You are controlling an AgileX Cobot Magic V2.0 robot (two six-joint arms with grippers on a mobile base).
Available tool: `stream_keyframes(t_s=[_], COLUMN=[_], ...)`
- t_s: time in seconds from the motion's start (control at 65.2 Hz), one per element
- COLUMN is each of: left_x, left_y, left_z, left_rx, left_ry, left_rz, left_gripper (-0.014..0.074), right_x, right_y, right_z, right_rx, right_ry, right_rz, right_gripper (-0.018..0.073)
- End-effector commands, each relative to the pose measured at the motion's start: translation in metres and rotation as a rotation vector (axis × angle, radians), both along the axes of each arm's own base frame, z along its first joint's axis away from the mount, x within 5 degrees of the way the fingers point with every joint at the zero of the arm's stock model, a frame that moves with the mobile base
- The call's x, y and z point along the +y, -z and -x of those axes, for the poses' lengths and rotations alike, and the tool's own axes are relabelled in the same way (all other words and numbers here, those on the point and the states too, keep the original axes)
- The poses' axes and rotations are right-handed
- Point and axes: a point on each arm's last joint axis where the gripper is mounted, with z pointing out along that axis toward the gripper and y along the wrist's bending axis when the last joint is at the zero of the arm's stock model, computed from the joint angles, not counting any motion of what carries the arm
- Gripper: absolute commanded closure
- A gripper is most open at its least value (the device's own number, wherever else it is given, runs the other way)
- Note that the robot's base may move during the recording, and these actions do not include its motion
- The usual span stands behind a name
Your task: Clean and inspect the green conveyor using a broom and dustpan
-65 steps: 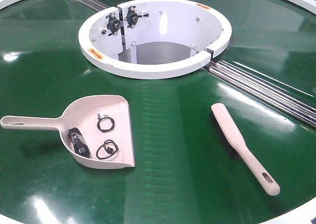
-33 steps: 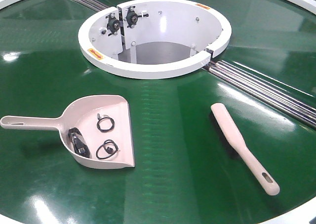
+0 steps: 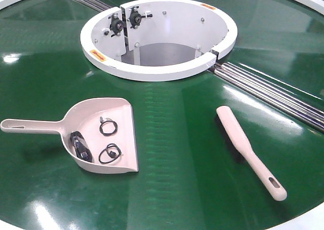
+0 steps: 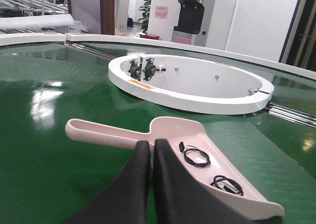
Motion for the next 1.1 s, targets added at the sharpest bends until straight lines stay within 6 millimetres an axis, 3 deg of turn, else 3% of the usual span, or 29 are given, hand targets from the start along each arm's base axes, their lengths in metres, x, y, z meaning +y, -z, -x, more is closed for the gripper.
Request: stream_keyframes(t_s=[0.0,1.089], left_x=[-0.0001,-0.0001], left_y=[-0.0043,-0.0043], left_z=[0.0008,0.0008], left_rx=[-0.074,-0.074], left_ry=[0.004,0.004], left_rz=[0.017,0.017], left_gripper=[0.0602,0.0602], right_x=[-0.0015,-0.0015], right_y=[-0.0056,-0.0051], right_z=[0.0012,0.0011], right_rx=[-0.076,-0.07], right_ry=[0.026,0.025], right_rz=[-0.006,-0.007], right_gripper=[0.0568,0.0568])
